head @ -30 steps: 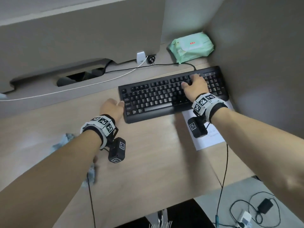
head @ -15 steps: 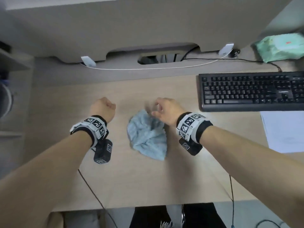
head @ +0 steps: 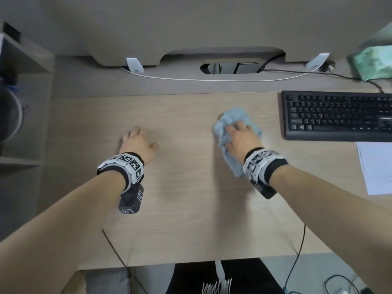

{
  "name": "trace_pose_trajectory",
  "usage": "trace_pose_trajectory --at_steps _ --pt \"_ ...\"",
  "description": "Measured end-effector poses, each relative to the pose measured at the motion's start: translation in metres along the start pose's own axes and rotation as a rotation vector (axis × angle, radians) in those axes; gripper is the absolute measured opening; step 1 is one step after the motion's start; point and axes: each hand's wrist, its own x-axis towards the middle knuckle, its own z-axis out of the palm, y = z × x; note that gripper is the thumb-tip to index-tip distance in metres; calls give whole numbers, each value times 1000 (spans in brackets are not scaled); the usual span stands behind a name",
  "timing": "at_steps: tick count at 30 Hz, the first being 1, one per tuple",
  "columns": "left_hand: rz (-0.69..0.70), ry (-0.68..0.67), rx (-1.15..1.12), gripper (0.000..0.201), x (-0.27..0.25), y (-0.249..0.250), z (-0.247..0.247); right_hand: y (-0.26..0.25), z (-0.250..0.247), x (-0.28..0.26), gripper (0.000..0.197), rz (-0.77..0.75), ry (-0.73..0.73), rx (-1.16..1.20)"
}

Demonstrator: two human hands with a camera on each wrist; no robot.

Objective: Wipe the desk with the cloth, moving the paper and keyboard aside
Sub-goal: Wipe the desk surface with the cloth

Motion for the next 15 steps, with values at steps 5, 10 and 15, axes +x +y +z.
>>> trace_pose_trajectory --at_steps 5,10,15 --pt "-3 12 10 61 -1 4 -2 34 -12 33 65 275 16 7" --pt "-8 -16 41 65 0 6 -6 -44 0 28 75 -66 7 -120" --pt "-41 -62 30 63 14 1 -22 -7 -5 20 83 -195 -57 -180"
